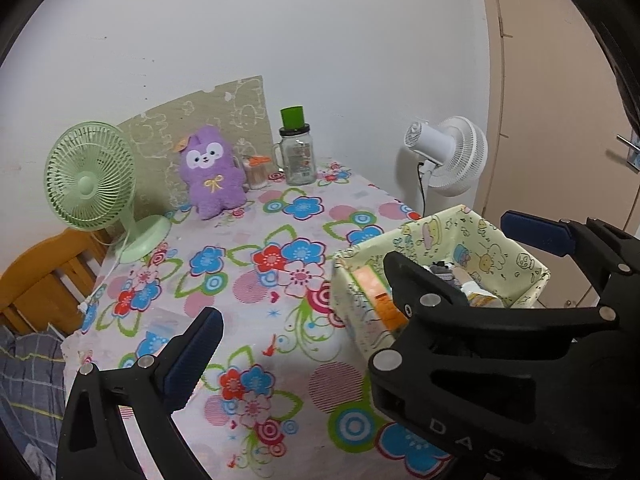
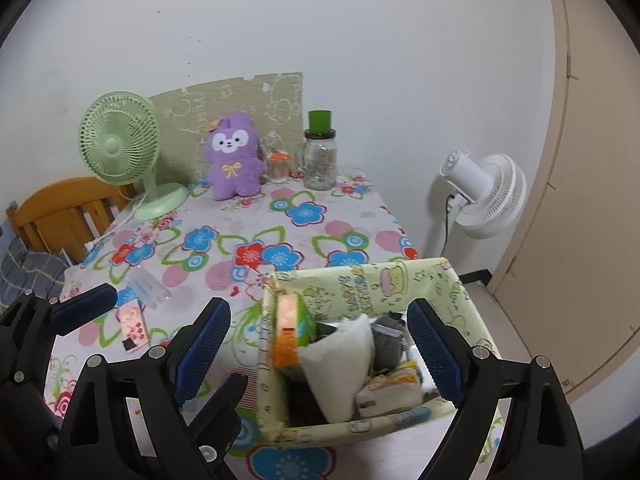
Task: Organize soft objects
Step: 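Move both tools away from the box toward the pink wipes pack and plastic bag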
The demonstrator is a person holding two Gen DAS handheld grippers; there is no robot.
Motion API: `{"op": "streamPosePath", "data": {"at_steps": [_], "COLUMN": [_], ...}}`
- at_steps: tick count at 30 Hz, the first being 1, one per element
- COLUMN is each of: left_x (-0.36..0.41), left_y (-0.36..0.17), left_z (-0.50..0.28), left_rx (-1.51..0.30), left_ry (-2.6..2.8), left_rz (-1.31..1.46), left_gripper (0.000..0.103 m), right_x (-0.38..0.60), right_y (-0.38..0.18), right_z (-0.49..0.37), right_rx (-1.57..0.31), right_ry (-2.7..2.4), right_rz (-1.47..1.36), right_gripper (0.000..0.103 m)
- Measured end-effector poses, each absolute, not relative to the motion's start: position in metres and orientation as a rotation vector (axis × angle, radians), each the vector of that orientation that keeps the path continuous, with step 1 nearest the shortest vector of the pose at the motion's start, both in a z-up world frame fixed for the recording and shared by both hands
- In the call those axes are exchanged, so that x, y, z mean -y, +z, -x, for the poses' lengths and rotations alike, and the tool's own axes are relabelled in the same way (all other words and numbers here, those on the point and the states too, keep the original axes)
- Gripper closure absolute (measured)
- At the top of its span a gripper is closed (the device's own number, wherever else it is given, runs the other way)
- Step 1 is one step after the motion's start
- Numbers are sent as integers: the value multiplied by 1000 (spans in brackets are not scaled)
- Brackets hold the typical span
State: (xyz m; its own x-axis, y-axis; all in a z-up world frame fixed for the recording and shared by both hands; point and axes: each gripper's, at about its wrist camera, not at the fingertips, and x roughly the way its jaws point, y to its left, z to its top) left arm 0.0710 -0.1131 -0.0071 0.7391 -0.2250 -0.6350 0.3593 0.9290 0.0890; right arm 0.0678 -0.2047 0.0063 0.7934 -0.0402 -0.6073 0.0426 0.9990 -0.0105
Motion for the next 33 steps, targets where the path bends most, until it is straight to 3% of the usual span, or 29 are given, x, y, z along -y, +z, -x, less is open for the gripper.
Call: {"op": "streamPosePath", "data": {"at_steps": [33], "left_x": [38], "left_y": [-8], "left_z": [-92], "left_rx": [-688], "left_ry": [-194], "left_rz": [-158], "left_gripper": [5], "right_x": [120], "right_y": [11], "right_z": [-93], "right_rx": [-618], "right_ry": [79], "right_rz": [68], "right_gripper": [11]}}
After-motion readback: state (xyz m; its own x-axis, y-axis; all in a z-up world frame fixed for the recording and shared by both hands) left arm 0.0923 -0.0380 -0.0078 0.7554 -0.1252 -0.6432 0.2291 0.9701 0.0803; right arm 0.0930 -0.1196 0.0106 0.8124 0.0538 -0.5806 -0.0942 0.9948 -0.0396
